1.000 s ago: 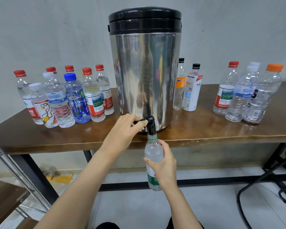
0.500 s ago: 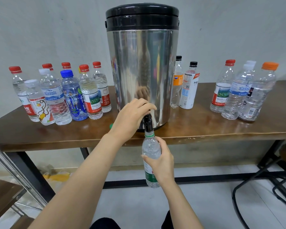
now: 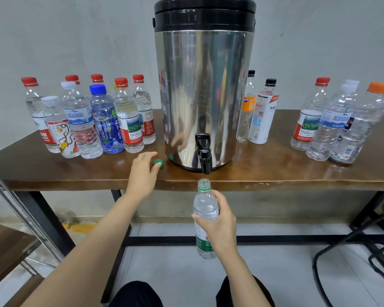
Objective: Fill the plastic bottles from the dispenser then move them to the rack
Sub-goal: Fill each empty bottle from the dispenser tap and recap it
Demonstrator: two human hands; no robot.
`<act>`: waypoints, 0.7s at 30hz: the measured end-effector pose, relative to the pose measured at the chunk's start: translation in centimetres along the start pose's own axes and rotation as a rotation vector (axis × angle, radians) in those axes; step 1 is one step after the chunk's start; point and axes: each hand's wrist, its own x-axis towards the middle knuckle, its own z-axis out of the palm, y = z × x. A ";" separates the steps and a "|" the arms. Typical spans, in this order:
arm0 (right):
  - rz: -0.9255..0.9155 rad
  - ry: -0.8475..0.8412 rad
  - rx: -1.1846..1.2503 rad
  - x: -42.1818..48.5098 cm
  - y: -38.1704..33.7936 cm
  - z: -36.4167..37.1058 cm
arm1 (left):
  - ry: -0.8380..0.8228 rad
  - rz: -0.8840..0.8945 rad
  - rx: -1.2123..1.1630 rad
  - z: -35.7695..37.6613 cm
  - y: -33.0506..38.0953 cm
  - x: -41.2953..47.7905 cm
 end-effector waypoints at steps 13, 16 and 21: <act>-0.084 -0.141 0.069 -1.5 -3.3 2.0 | -0.201 0.039 0.221 0.3 -0.3 1.0; -0.109 -0.157 0.089 -1.7 -4.7 2.2 | -0.183 0.042 0.205 0.3 -0.4 0.6; -0.165 -0.155 0.098 -2.0 -7.0 1.9 | -0.017 -0.134 -0.226 -1.7 1.1 -0.4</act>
